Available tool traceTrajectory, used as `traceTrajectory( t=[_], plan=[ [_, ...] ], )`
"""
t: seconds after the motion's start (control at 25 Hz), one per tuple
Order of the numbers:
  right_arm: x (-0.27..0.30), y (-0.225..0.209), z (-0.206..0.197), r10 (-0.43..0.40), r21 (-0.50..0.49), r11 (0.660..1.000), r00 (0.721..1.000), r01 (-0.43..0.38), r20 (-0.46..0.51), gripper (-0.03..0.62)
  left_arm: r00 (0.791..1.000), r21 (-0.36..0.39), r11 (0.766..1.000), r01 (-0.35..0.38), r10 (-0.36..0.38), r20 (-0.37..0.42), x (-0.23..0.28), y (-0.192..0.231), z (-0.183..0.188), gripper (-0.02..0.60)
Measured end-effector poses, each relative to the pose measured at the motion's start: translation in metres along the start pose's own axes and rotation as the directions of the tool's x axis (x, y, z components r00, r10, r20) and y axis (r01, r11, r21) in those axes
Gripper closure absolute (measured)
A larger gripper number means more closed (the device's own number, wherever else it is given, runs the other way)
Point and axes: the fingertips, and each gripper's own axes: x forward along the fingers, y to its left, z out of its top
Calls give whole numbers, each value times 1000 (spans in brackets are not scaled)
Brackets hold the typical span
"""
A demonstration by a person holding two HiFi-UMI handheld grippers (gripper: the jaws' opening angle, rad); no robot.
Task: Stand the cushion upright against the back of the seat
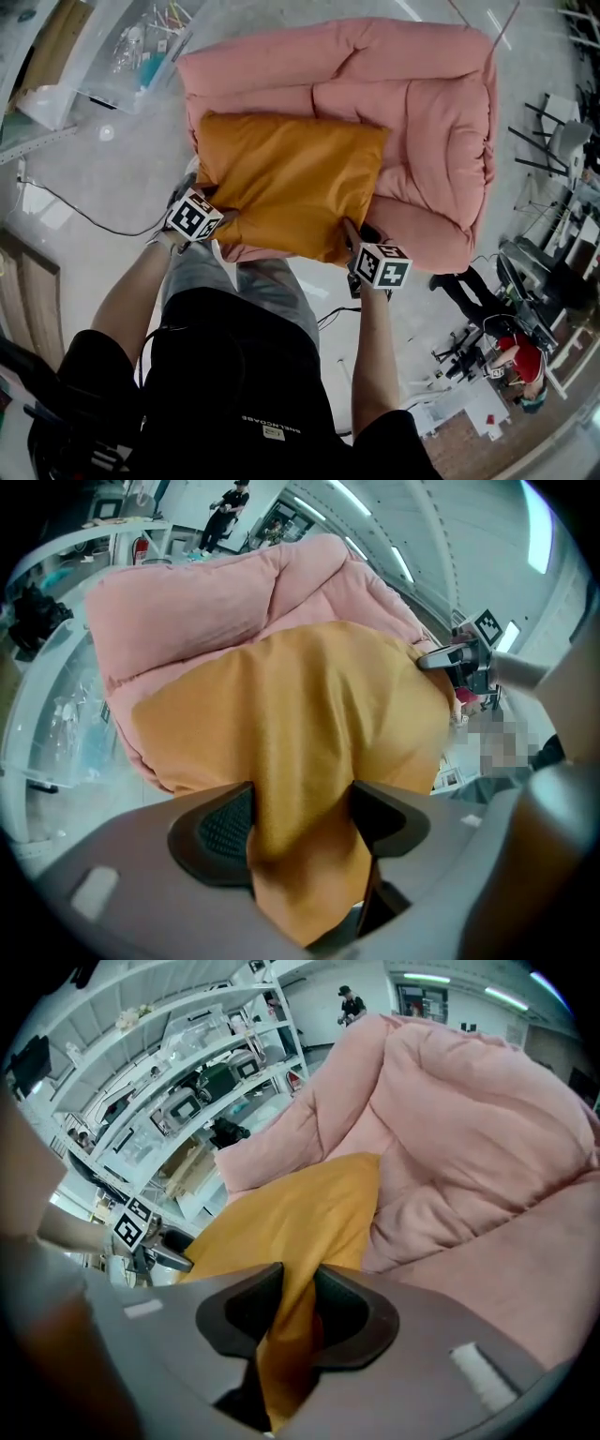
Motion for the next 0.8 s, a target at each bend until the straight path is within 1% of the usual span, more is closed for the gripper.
traceTrajectory(
  t=[0.12, 0.24, 0.28, 0.32, 0.36, 0.4, 0.44, 0.56, 0.72, 0.8],
  plan=[
    [-15, 6, 16, -36, -38, 999, 998, 37, 50, 485, 999, 33, 999, -2, 0, 46, -11, -3, 6, 263],
    [-34, 11, 41, -69, -78, 994, 991, 79, 119, 500, 995, 74, 997, -20, 12, 97, -22, -10, 17, 310],
    [-41, 12, 50, -78, -99, 991, 987, 92, 137, 504, 993, 89, 995, -37, 27, 113, -25, -12, 21, 330],
    [-48, 13, 60, -85, -124, 987, 985, 104, 151, 508, 991, 106, 992, -70, 56, 124, -27, -13, 25, 358],
    [-55, 13, 70, -90, -151, 982, 983, 115, 163, 512, 986, 124, 985, -118, 101, 132, -30, -11, 28, 419],
    [-61, 14, 79, -92, -178, 976, 981, 123, 173, 516, 980, 138, 977, -161, 142, 138, -32, -8, 31, 563],
    [-68, 15, 88, -91, -201, 971, 979, 128, 182, 517, 977, 143, 974, -178, 158, 143, -32, -6, 35, 562],
    [-85, 19, 109, -90, -240, 961, 976, 138, 200, 537, 980, 132, 981, -142, 121, 155, -29, -13, 48, 561],
    [-110, 21, 135, -95, -240, 957, 959, 161, 265, 551, 981, 184, 973, -142, 113, 160, -24, -23, 70, 561],
    [-124, 20, 147, -103, -234, 956, 947, 179, 304, 554, 978, 179, 975, -134, 102, 180, -22, -28, 82, 561]
  ],
)
